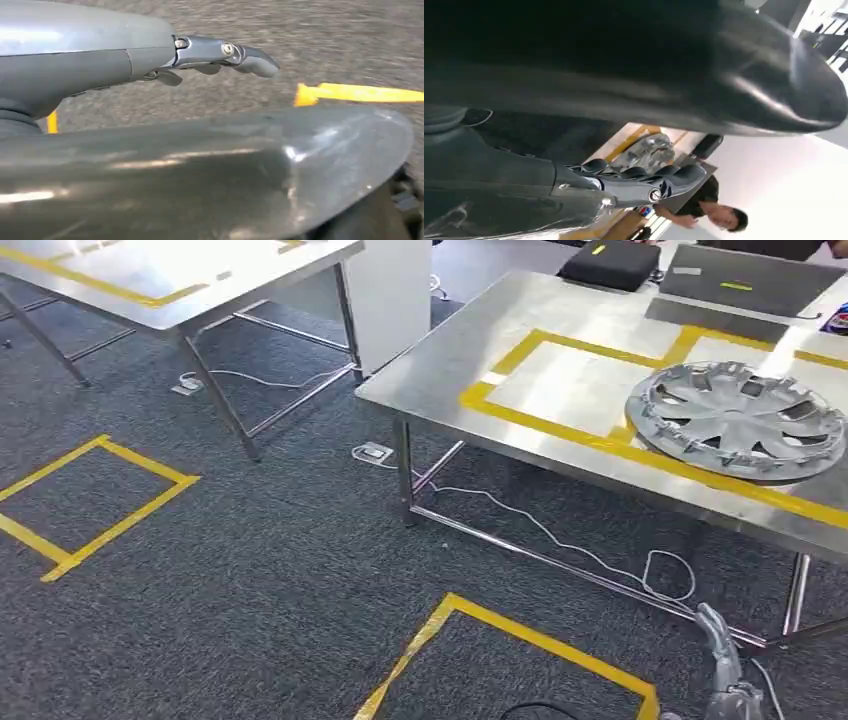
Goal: Take the parts from the cabinet and place them on the table.
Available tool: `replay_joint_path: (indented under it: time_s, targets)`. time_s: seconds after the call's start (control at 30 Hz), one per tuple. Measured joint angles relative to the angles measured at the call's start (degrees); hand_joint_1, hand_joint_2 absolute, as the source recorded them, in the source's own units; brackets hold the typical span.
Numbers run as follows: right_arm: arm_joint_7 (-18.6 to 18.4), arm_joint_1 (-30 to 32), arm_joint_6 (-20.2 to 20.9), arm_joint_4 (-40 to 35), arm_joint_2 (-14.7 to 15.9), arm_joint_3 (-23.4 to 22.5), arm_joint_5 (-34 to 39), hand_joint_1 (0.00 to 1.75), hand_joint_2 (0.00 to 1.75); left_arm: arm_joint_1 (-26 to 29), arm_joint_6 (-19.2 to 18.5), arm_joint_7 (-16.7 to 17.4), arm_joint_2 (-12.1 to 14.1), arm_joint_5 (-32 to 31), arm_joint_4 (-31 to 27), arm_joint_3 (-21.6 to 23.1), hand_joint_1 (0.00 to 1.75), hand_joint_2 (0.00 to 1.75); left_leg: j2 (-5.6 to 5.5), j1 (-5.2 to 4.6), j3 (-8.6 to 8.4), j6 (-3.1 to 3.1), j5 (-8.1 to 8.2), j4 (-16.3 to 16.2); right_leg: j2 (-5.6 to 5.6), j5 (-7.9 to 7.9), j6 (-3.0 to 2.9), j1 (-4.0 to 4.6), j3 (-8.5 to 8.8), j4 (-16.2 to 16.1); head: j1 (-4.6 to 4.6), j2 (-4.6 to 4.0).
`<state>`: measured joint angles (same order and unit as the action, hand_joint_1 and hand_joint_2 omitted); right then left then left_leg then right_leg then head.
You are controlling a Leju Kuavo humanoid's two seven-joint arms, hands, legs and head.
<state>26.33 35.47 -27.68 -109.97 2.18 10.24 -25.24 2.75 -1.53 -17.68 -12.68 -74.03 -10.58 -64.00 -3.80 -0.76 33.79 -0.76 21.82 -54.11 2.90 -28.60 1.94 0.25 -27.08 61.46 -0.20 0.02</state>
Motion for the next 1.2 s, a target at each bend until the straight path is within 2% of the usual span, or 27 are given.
replay_joint_path:
  time_s: [0.03, 0.07, 0.1, 0.17, 0.2, 0.23, 0.27, 0.33, 0.37, 0.4, 0.47, 0.5, 0.53, 0.57, 0.6, 0.7, 0.73, 0.77, 0.83, 0.87, 0.9, 0.93, 1.0, 1.03, 1.07, 1.17, 1.2]
  targets:
    - [1.6, 0.0, 1.9, 0.6, -1.9, -1.7, -0.2, 0.00, 0.00, 0.0, 0.0, 0.1, -0.1, 0.1, -0.1, -0.4, 0.00, 0.00, -0.53, -0.19, 0.47, 0.28, -0.42, 0.0, 2.84, -2.07, -0.45, 0.03, 3.56, -5.2, 0.02, 0.00]
    - [3.0, 0.1, 3.5, 1.1, -3.9, -3.5, -0.7, 0.00, 0.00, -0.1, 0.2, 0.1, -0.2, 0.1, -0.2, -0.6, 0.00, 0.00, -1.10, -0.32, 0.74, 0.41, -0.80, -0.3, 2.81, -2.77, -0.36, -0.29, 5.24, -8.0, -0.09, 0.00]
    - [4.1, 0.0, 5.4, 1.8, -6.2, -5.7, -1.5, 0.00, 0.00, -0.1, 0.3, 0.1, -0.3, 0.1, -0.2, -1.0, 0.00, 0.00, -1.58, -0.26, 0.94, 0.75, -1.48, -0.3, 2.10, -2.96, -0.44, -0.02, 4.37, -7.8, -0.13, 0.00]
    - [5.6, 0.1, 7.7, 2.3, -9.7, -9.3, -3.0, 0.00, 0.00, 0.1, 0.4, 0.0, -0.3, -0.4, -0.2, -1.3, 0.00, 0.00, -3.15, 0.00, 1.42, 1.67, -2.53, 0.0, 0.65, -2.41, -1.39, 0.26, 3.89, -7.5, 0.00, 0.00]
    - [6.4, 0.0, 8.7, 2.4, -11.4, -11.0, -3.6, 0.00, 0.00, 0.3, 0.5, -0.2, -0.4, -0.8, -0.3, -1.5, 0.00, 0.00, -1.81, 0.11, 1.76, 1.64, -2.08, -0.5, -0.29, -1.64, -1.87, -0.10, 3.59, -7.7, -0.04, 0.00]
    - [6.9, 0.1, 9.4, 2.4, -12.9, -12.3, -4.1, 0.00, 0.00, 0.4, 0.5, -0.4, -0.5, -1.1, -0.3, -1.6, 0.00, 0.00, 0.87, 0.10, 2.56, 1.89, 0.66, -2.3, -0.88, -1.23, -2.27, -0.06, 3.18, -7.7, -0.33, 0.00]
    - [7.4, 0.5, 9.7, 2.5, -14.5, -13.7, -4.6, 0.00, 0.00, 0.3, 0.5, -0.5, -0.7, -1.5, -0.3, -1.7, 0.00, 0.00, 2.07, 0.23, 3.96, 2.30, 4.25, -6.0, -1.73, -0.85, -2.39, -0.06, 2.76, -7.7, -0.61, 0.00]
    - [7.7, 0.8, 9.8, 2.8, -16.5, -15.9, -4.7, 0.00, 0.00, 0.1, 0.3, -0.9, -0.7, -2.1, -0.4, -1.8, 0.00, 0.00, 2.88, 0.59, 7.13, 3.08, 9.24, -15.0, -3.63, -0.29, -2.32, -0.06, 1.77, -7.6, -0.68, 0.00]
    - [7.9, 0.8, 9.8, 3.0, -17.2, -16.6, -4.5, 0.00, 0.00, 0.1, 0.0, -1.2, -0.7, -2.4, -0.4, -1.8, 0.00, 0.00, 3.05, 0.86, 7.85, 3.45, 9.90, -18.2, -4.56, -0.01, -2.23, -0.06, 1.30, -7.6, -0.68, 0.00]
    - [8.1, 0.8, 9.9, 3.0, -17.8, -17.1, -4.5, 0.00, 0.00, 0.2, -0.2, -1.4, -0.7, -2.7, -0.4, -1.9, 0.00, 0.00, 3.14, 1.10, 7.27, 3.70, 9.21, -18.6, -5.40, 0.18, -2.11, -0.06, 0.96, -7.6, -0.66, 0.00]
    - [8.4, 1.0, 10.2, 3.1, -18.7, -17.6, -4.5, 0.00, 0.00, 0.4, -0.5, -1.7, -0.7, -3.2, -0.4, -1.9, 0.00, 0.00, 3.68, 1.43, 2.47, 4.06, 6.07, -13.0, -6.90, 0.35, -1.79, -0.21, 0.52, -7.3, -0.68, 0.00]
    - [8.7, 1.2, 10.3, 3.1, -19.1, -17.8, -4.5, 0.00, 0.00, 0.4, -0.6, -1.9, -0.7, -3.5, -0.4, -1.9, 0.00, 0.00, 4.97, 1.48, -0.90, 4.17, 4.67, -8.2, -7.54, 0.30, -1.61, -0.28, 0.52, -7.1, -0.70, 0.00]
    - [9.0, 1.5, 10.4, 3.0, -19.5, -17.9, -4.7, 0.00, 0.00, 0.3, -0.7, -2.2, -0.7, -3.8, -0.4, -1.9, 0.00, 0.00, 7.95, 1.44, -3.91, 4.16, 4.28, -4.2, -8.19, 0.17, -1.19, -0.08, 0.81, -6.9, -0.83, 0.00]
    - [9.3, 2.1, 10.4, 2.5, -19.9, -18.0, -5.1, 0.00, 0.00, 0.1, -0.9, -2.5, -0.6, -3.9, -0.5, -1.9, 0.00, 0.00, 9.09, 1.29, -5.58, 3.69, 3.96, -1.4, -8.90, -0.13, -0.72, 0.10, -0.13, -6.1, -1.38, 0.00]
    - [9.4, 2.3, 10.5, 2.2, -20.1, -18.1, -5.3, 0.00, 0.00, 0.0, -1.0, -2.6, -0.7, -4.1, -0.5, -1.9, 0.00, 0.00, 8.56, 1.04, -5.20, 2.66, 4.59, -1.3, -9.53, 0.00, -0.40, 0.21, 0.13, -5.7, -1.18, 0.00]
    - [9.4, 2.3, 10.6, 1.6, -20.6, -18.3, -5.5, 0.00, 0.00, 0.3, -1.0, -2.6, -0.7, -4.4, -0.5, -1.9, 0.00, 0.00, 6.47, 1.22, -4.67, 1.05, 4.53, -0.6, -10.92, -0.33, 0.59, 0.11, -0.25, -5.7, -1.42, 0.02]
    - [9.5, 2.3, 10.6, 1.4, -20.7, -18.3, -5.5, 0.00, 0.00, 0.5, -1.0, -2.6, -0.6, -4.4, -0.5, -1.9, 0.00, 0.00, 5.98, 1.30, -4.52, 0.78, 4.40, -0.6, -7.58, -1.53, 0.87, -0.20, -0.79, -4.4, -1.03, 0.00]
    - [9.5, 2.4, 10.6, 1.3, -20.8, -18.4, -5.7, 0.00, 0.00, 0.5, -1.1, -2.6, -0.6, -4.5, -0.5, -1.9, 0.00, 0.00, 5.32, 1.26, -4.34, 0.39, 4.25, -0.6, -5.04, -3.87, 0.88, -0.38, -2.47, -0.5, -0.81, 0.04]
    - [9.3, 2.8, 10.5, 1.3, -20.9, -18.5, -6.1, 0.00, 0.00, 0.2, -1.5, -2.7, -0.4, -4.8, -0.5, -1.9, 0.00, 0.00, 3.81, 1.03, -3.96, -0.02, 3.97, -0.6, -3.31, -7.88, 1.03, -0.38, -7.39, 9.6, -0.57, 0.02]
    - [9.3, 2.7, 10.5, 1.4, -20.9, -18.6, -6.1, 0.00, 0.00, 0.2, -1.7, -2.7, -0.3, -5.0, -0.5, -1.9, 0.00, 0.00, 3.05, 0.91, -3.82, -0.13, 3.86, -0.6, -3.08, -8.50, 1.04, -0.36, -9.28, 13.1, -0.59, 0.02]
    - [9.3, 2.7, 10.3, 1.6, -20.9, -18.6, -6.2, 0.00, 0.00, 0.2, -1.7, -2.7, -0.2, -5.2, -0.5, -1.9, 0.00, 0.00, 2.40, 0.84, -3.80, -0.15, 3.78, -0.6, -3.07, -7.75, 0.98, -0.36, -9.77, 13.5, -0.61, 0.02]
    - [9.2, 2.7, 10.2, 1.7, -21.0, -18.6, -6.2, 0.00, 0.00, 0.3, -1.8, -2.7, 0.0, -5.4, -0.5, -2.0, 0.00, 0.00, 1.56, 0.79, -3.79, -0.07, 3.70, -0.7, -3.01, -5.70, 0.84, -0.36, -8.97, 11.2, -0.68, 0.02]
    - [9.2, 2.7, 10.0, 1.9, -21.0, -18.6, -6.2, 0.00, 0.00, 0.3, -1.8, -2.7, 0.2, -5.5, -0.5, -2.1, 0.00, 0.00, -0.13, 0.81, -3.77, 0.19, 3.53, -0.9, -1.75, -0.11, 0.58, -0.51, -4.24, 1.2, -0.61, 0.02]
    - [9.2, 2.7, 9.9, 1.9, -21.0, -18.6, -6.2, 0.00, 0.00, 0.3, -1.8, -2.8, 0.2, -5.5, -0.5, -2.1, 0.00, 0.00, -0.69, 0.82, -3.64, 0.37, 3.47, -1.1, 1.42, 0.87, 0.63, -0.89, -2.17, -3.2, -0.55, 0.02]
    - [9.2, 2.7, 9.9, 2.0, -21.0, -18.6, -6.2, 0.00, 0.00, 0.2, -1.8, -2.8, 0.2, -5.5, -0.5, -2.1, 0.00, 0.00, -1.27, 0.43, -3.15, 0.72, 3.55, -1.6, 3.61, 0.15, 0.64, -1.28, -1.83, -4.7, -0.61, 0.02]
    - [9.2, 2.8, 9.8, 2.1, -21.2, -18.7, -6.2, 0.00, 0.00, 0.3, -1.8, -2.8, 0.3, -5.6, -0.5, -2.1, 0.00, 0.00, -3.14, 1.07, -2.08, 2.02, 2.71, -1.2, 1.71, 0.44, -0.36, -0.64, -2.12, -4.0, -0.68, 0.02]
    - [9.0, 2.7, 9.7, 2.1, -21.2, -18.7, -6.1, 0.00, 0.00, 0.3, -1.9, -2.8, 0.3, -5.7, -0.5, -2.2, 0.00, 0.00, -3.80, 1.13, -1.86, 2.42, 2.48, -1.3, 0.77, 0.91, -0.92, -0.88, -2.16, -4.4, -0.72, 0.02]
